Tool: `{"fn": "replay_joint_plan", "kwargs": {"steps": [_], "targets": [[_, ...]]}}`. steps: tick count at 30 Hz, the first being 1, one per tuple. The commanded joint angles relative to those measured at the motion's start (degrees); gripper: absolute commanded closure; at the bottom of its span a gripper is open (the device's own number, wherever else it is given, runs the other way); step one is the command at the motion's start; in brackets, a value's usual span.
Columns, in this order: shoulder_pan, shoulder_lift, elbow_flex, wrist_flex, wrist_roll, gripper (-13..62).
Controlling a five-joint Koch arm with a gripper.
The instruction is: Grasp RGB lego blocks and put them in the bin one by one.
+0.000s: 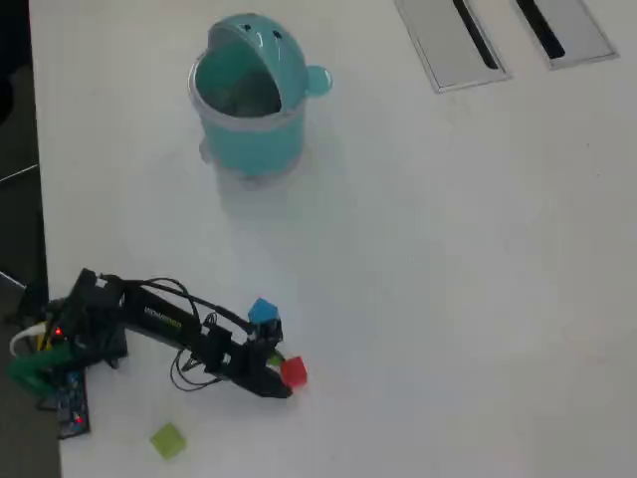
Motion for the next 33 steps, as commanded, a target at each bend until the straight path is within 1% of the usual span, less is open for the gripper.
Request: {"fn": "replay_joint_plan", "kwargs": {"steps": [1, 11, 16, 17, 18, 19, 20, 21, 22, 27, 33], "targets": [[0.6, -0.3, -6.0, -1.1, 0.1, 16.5], [0.4, -9.0, -14.0, -3.5, 0.9, 17.4], [0.6, -13.3, -18.6, -3.6, 4.6, 23.4], [0.6, -13.8, -19.6, -3.5, 6.0, 28.0], [0.5, -13.8, -19.6, -3.5, 6.6, 29.8], [0.3, -13.8, -19.6, -3.5, 7.6, 29.9], [0.0, -13.5, -19.4, -3.5, 8.4, 30.4], [-0.5, -12.7, -19.4, -3.5, 9.9, 34.1], [-1.1, -12.0, -19.4, -3.5, 10.8, 34.5], [-6.1, -4.3, -17.5, -3.5, 19.6, 34.5], [-10.9, 4.3, -13.4, -3.5, 25.4, 34.5]]}}
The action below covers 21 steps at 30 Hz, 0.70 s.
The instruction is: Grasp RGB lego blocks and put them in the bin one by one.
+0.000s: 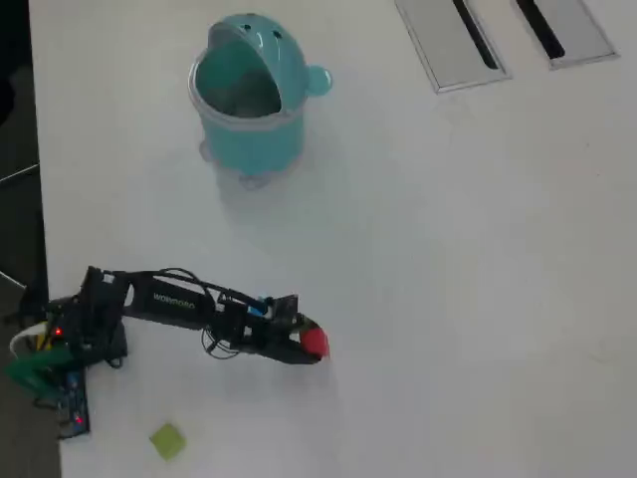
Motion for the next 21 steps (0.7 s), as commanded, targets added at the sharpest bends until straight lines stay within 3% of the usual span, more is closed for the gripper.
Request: {"fn": "replay_joint_plan", "kwargs": {"steps": [1, 21], "targets": [[-2.0, 6.8, -0.5, -2.4, 2.6, 34.5], [-33.6, 39.5, 8.0, -1.6, 9.6, 34.5]]}}
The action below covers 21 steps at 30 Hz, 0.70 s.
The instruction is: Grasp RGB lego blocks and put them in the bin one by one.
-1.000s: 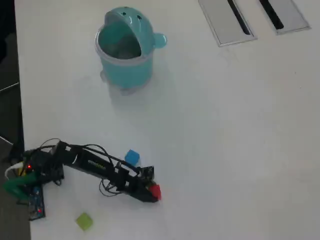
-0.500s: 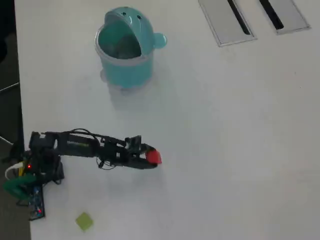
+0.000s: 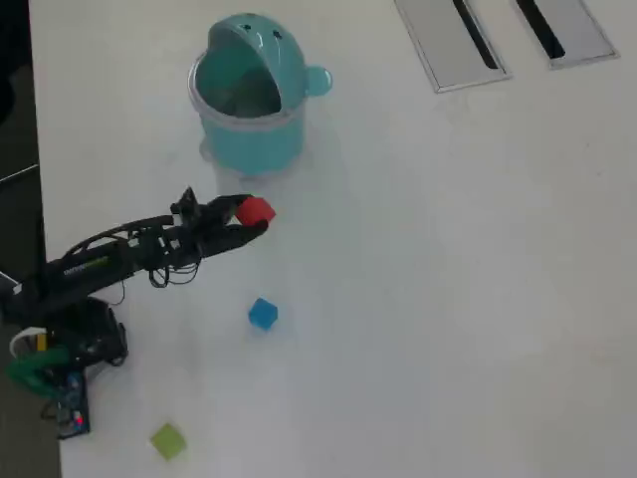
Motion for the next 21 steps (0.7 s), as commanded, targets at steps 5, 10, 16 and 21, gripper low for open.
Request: {"fn": "replay_joint_plan", "kwargs": {"steps": [5, 10, 16, 21], "targets": [[-8.8, 5.8, -2.8, -1.6, -1.1, 34.6], [-14.1, 7.2, -2.1, -3.9, -0.9, 34.6], [-17.7, 7.8, -1.5, -7.5, -0.4, 34.6], [-25.8, 6.6, -4.0, -7.5, -6.7, 34.5]]}}
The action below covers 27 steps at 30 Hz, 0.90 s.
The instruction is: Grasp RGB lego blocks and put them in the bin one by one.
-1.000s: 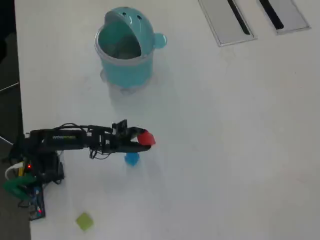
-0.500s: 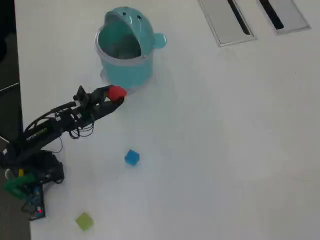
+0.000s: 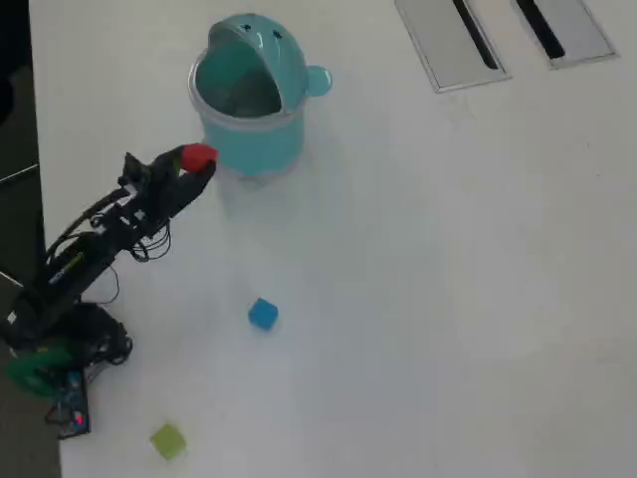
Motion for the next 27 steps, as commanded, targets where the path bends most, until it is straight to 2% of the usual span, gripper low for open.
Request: {"fn": "replay_joint_plan", "kwargs": {"steps": [1, 12, 18, 27], "targets": [[-1.1, 0.3, -6.6, -5.8, -2.8, 34.6], [-11.2, -14.9, -20.7, -5.6, -2.6, 37.8], [-16.0, -31.0, -36.6, -7.5, -2.4, 37.6], [-15.4, -46.8, -55.7, -7.6, -2.7, 37.6]]}}
